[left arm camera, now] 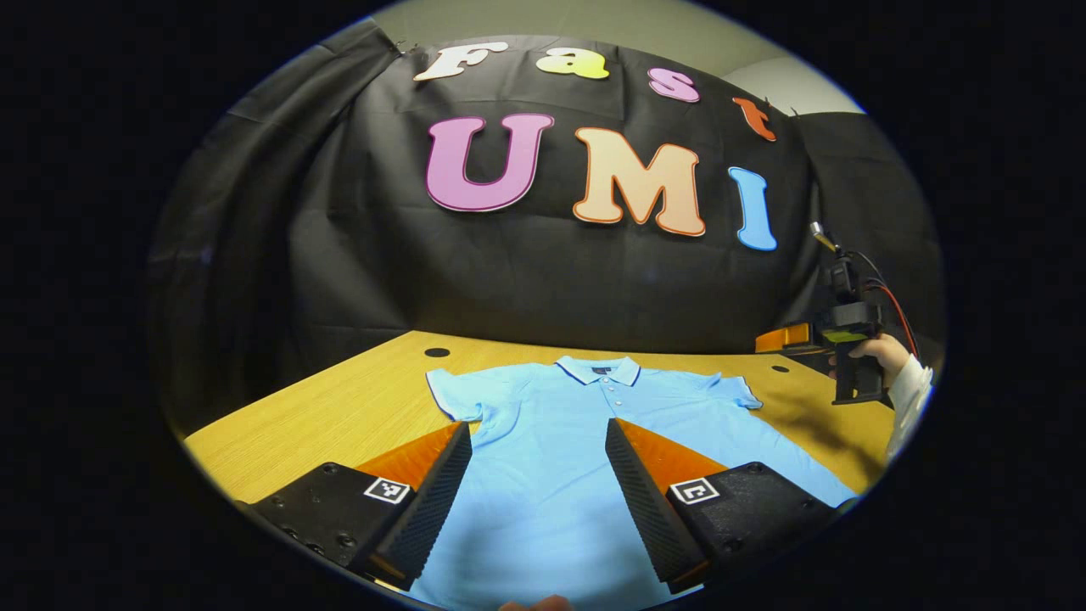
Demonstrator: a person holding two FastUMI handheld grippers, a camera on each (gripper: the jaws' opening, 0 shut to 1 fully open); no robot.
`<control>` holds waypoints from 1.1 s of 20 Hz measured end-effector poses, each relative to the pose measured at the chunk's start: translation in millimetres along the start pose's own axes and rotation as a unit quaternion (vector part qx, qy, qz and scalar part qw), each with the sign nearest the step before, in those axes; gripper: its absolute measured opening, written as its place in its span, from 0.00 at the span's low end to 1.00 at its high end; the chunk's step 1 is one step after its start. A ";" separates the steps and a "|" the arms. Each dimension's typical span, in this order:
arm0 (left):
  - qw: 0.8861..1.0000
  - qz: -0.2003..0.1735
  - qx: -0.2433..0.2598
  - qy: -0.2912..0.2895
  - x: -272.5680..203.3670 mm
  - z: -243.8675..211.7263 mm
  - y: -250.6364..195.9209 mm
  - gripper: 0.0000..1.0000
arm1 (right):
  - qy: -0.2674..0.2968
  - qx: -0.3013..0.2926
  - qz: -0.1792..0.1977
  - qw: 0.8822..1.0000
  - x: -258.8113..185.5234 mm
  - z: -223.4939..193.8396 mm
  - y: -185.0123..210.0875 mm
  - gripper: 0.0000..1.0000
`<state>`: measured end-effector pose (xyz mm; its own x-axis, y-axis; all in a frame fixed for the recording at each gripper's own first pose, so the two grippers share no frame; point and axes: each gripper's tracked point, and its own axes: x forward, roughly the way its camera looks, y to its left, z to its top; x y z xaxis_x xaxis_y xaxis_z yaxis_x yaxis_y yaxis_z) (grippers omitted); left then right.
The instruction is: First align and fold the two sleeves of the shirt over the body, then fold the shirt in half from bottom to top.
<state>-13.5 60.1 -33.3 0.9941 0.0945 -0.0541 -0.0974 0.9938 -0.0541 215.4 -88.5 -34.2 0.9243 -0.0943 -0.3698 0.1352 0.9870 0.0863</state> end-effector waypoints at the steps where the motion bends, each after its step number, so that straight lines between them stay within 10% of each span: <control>1: 1.000 0.003 -0.001 0.000 -0.9 -1.3 3.3 0.95 | 0.008 -0.003 -0.002 1.000 10.1 -6.6 -1.6 0.98; 17: 1.000 0.026 0.013 0.001 0.4 -5.6 16.6 0.95 | 0.099 -0.029 -0.037 0.994 76.0 -72.8 -19.3 0.98; 22: 1.000 0.011 0.011 0.005 1.2 -5.7 14.4 0.95 | 0.095 -0.034 -0.021 0.995 77.5 -73.5 -11.1 0.80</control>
<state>-14.1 74.3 -39.8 0.9913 0.1149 -0.0646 -0.1171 0.9926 -0.0310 259.3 -97.2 -131.8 0.8335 -0.1150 -0.5404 0.1409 0.9900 0.0066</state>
